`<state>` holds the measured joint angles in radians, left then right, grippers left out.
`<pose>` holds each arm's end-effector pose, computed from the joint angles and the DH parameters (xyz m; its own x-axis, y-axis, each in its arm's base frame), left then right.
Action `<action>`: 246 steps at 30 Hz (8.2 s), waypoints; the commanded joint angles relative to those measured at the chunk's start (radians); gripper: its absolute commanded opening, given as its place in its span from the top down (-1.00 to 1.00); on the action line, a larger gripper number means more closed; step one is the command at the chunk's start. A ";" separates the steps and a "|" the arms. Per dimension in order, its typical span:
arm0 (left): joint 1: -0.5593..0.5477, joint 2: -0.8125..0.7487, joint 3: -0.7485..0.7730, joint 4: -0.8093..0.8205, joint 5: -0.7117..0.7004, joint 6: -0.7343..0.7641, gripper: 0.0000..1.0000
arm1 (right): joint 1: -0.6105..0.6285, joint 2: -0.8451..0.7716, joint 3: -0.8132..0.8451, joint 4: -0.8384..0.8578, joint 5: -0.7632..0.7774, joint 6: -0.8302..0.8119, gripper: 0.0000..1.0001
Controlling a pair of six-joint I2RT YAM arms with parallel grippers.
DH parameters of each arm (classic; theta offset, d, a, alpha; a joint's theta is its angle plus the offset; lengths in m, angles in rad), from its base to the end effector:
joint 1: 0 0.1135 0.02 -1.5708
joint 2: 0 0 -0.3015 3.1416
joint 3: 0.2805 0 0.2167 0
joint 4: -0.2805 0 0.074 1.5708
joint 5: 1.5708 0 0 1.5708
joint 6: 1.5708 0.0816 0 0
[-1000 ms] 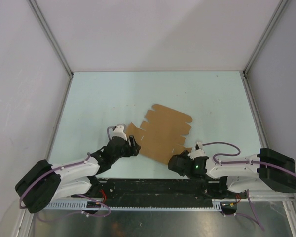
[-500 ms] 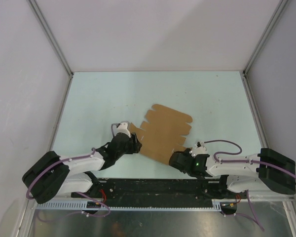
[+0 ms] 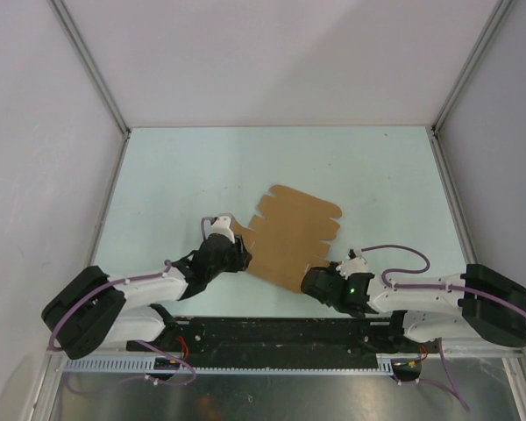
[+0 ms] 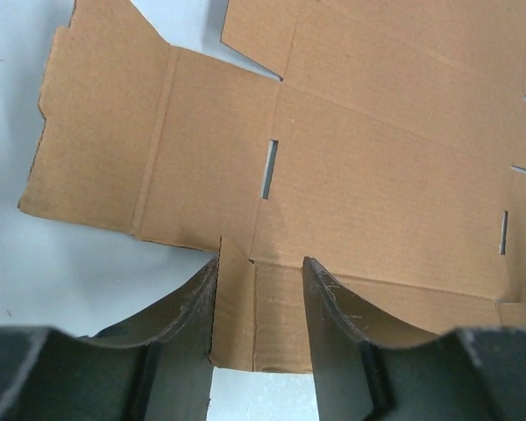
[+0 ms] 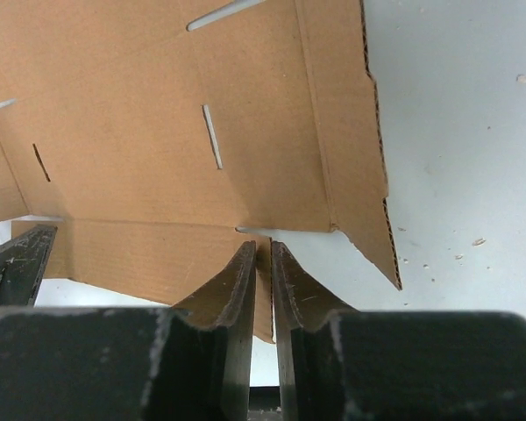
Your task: Fold the paper box
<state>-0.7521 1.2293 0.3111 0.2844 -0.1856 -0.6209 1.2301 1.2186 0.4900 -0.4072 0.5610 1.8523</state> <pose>0.1690 -0.1375 0.1773 -0.6792 -0.1476 -0.7190 0.2062 0.9018 -0.3799 0.0983 0.1472 0.1728 -0.6105 0.7122 -0.3464 0.4920 0.6838 0.5389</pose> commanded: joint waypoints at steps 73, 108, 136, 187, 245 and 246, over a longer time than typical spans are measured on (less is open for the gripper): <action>-0.234 0.076 0.103 -0.082 0.058 0.015 0.18 | -0.035 0.091 0.090 0.154 -0.056 -0.370 0.30; -0.234 -0.326 0.097 -0.430 -0.173 0.066 -0.41 | 0.031 -0.129 0.136 -0.294 0.094 -0.308 -0.08; 0.086 -0.312 0.126 -0.430 -0.115 0.098 -0.51 | -0.144 -0.340 0.093 -0.458 0.159 -0.427 -0.05; 0.086 -0.209 0.131 -0.398 -0.141 0.076 -0.41 | -0.244 0.137 0.307 -0.298 0.117 -0.970 0.84; 0.086 -0.198 0.125 -0.508 -0.100 -0.031 -0.04 | -0.168 0.144 0.550 -0.309 0.065 -1.058 -0.11; 0.086 -0.197 0.126 -0.510 -0.097 -0.028 0.06 | -0.182 0.100 0.504 -0.294 0.048 -1.059 -0.11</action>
<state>-0.6708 1.0317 0.4068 -0.2325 -0.3058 -0.6220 1.0908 1.4239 1.0813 -0.7670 0.6716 0.7990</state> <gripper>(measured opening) 0.542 0.555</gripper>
